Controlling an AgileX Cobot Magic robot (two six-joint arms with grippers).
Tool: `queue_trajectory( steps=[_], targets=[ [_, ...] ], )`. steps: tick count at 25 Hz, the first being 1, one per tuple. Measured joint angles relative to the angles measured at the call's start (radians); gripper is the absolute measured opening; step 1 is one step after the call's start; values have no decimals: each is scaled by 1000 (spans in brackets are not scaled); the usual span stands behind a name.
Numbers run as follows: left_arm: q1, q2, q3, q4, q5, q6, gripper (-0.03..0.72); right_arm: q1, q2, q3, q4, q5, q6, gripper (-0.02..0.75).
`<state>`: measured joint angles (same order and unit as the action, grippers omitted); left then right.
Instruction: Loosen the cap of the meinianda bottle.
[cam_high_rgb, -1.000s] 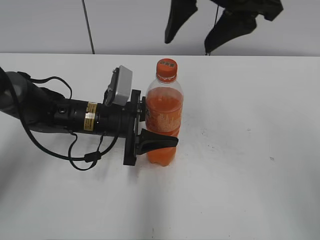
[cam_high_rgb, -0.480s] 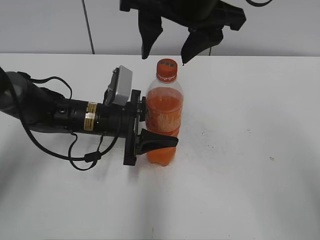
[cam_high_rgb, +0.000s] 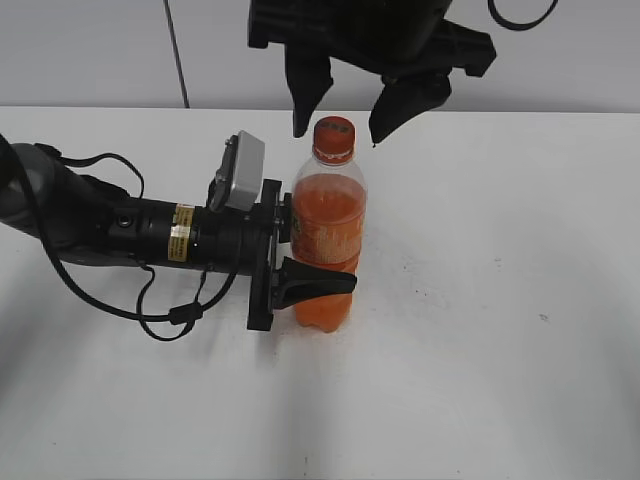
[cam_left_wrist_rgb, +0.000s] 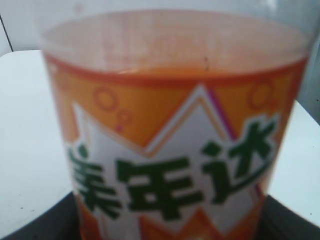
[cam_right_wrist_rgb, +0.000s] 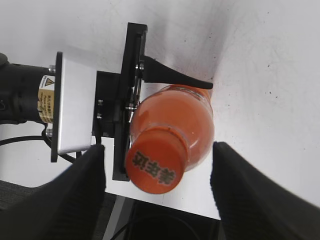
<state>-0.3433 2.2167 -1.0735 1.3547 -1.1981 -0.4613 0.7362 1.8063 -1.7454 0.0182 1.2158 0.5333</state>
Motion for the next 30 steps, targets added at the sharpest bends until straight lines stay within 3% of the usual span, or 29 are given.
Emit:
queue_trajectory(
  steps=[9, 26, 30],
  targets=[
    [0, 0, 0, -1, 0, 0, 422, 0, 0, 0, -1, 0, 1, 390],
    [0, 0, 0, -7, 2, -2, 422, 0, 15, 1, 1, 1, 2, 376],
    [0, 0, 0, -8, 3, -3, 422, 0, 15, 1, 1, 1, 2, 317]
  ],
)
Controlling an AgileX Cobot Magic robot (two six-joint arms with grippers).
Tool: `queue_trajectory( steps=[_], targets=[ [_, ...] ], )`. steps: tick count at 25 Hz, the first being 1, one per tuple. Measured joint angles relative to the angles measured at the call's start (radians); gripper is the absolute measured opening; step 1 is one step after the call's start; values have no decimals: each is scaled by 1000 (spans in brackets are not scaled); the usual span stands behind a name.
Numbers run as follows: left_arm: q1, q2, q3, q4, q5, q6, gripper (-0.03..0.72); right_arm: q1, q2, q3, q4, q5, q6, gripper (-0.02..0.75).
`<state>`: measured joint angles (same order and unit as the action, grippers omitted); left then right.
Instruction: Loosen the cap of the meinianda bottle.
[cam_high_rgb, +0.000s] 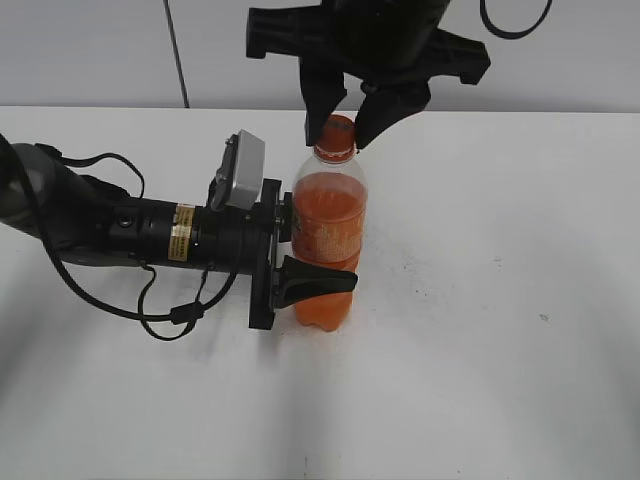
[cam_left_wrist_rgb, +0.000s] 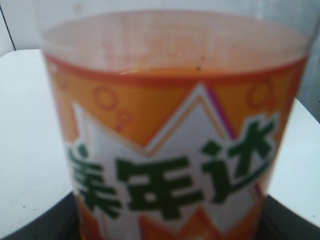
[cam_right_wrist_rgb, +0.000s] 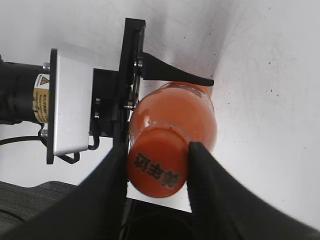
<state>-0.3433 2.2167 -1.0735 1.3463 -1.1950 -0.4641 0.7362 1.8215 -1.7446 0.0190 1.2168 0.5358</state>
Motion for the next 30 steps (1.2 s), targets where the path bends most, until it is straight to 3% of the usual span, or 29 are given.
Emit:
queue_trajectory(
  steps=[2, 8, 18, 30],
  targets=[
    [-1, 0, 0, -2, 1, 0, 422, 0, 0, 0, 0, 0, -3, 272],
    [-1, 0, 0, -6, 2, 0, 422, 0, 0, 0, -2, 0, -96, 272],
    [-1, 0, 0, -8, 4, 0, 422, 0, 0, 0, 3, -2, -778, 272],
    [-1, 0, 0, -2, 5, 0, 422, 0, 0, 0, 6, -2, -1307, 270]
  ],
)
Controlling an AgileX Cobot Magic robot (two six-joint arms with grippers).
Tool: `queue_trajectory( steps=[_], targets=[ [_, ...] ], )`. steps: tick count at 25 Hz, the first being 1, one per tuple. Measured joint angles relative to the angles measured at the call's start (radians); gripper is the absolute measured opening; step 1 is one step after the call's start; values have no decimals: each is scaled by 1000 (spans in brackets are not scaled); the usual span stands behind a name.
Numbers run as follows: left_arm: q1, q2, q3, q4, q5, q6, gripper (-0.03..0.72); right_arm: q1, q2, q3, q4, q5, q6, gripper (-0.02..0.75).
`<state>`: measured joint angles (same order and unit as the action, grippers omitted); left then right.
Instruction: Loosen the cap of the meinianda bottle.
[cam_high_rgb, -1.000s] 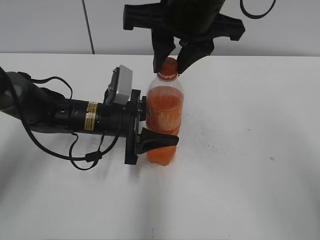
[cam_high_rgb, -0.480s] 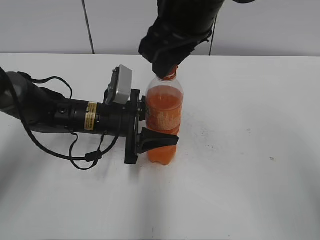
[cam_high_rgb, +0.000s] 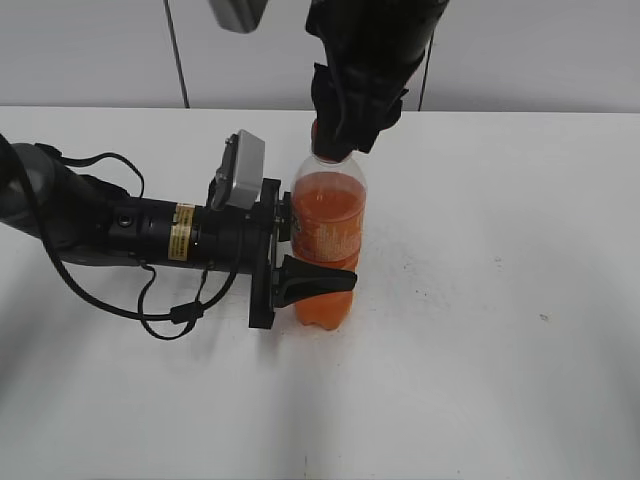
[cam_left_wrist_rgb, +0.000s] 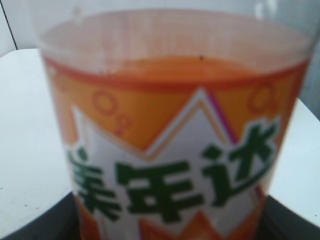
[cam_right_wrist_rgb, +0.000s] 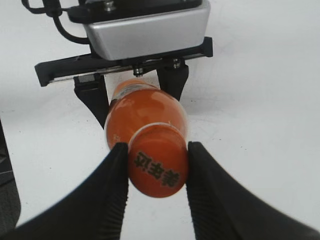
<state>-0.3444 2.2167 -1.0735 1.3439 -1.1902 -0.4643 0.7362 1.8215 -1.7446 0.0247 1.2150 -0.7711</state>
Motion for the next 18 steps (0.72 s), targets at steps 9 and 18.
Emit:
queue_trajectory(
  steps=[9, 18],
  targets=[
    [0, 0, 0, 2, -1, 0, 418, 0, 0, 0, 2, 0, -186, 271],
    [1, -1, 0, 3, -2, 1, 418, 2, -39, 0, 26, 0, -203, 269]
  ],
)
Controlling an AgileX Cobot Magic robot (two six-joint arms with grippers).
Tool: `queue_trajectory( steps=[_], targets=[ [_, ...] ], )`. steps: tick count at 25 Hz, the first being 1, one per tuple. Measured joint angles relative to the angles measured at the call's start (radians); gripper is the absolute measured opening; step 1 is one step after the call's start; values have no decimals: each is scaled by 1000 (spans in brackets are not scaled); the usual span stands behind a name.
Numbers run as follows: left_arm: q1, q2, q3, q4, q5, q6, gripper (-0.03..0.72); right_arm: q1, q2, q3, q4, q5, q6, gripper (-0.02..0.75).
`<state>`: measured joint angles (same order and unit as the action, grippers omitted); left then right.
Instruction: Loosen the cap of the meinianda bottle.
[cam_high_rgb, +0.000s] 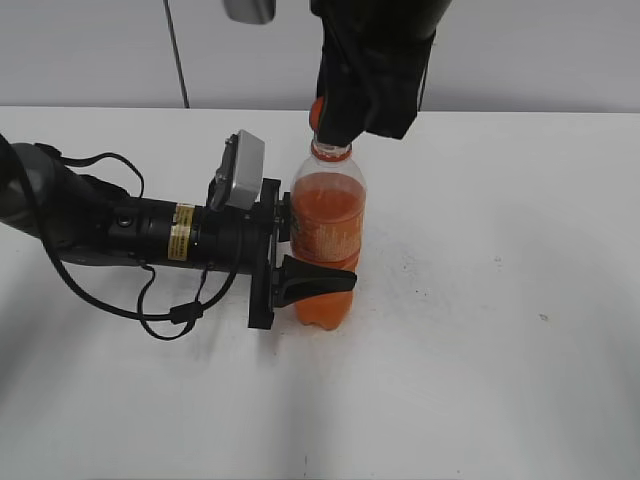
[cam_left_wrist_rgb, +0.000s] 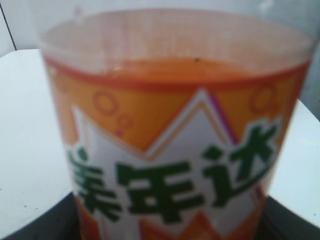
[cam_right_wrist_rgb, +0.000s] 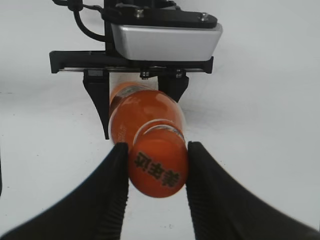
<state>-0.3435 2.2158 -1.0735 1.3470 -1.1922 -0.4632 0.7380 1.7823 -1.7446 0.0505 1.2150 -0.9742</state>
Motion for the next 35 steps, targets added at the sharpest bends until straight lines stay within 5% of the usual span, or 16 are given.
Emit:
queue_trajectory(
  steps=[6, 14, 22, 30, 35],
  targets=[
    [0, 0, 0, 0, 0, 0, 418, 1, -28, 0, 2, 3, 70, 269],
    [0, 0, 0, -3, 1, 0, 418, -58, -74, 0, -105, 3, 626, 269],
    [0, 0, 0, -3, 2, 0, 418, -301, -91, 178, -91, -8, 850, 269],
    [0, 0, 0, -3, 1, 0, 418, -620, -169, 579, 28, -255, 879, 269],
    [0, 0, 0, -4, 1, -1, 418, -735, -167, 717, 32, -385, 884, 269]
  ],
)
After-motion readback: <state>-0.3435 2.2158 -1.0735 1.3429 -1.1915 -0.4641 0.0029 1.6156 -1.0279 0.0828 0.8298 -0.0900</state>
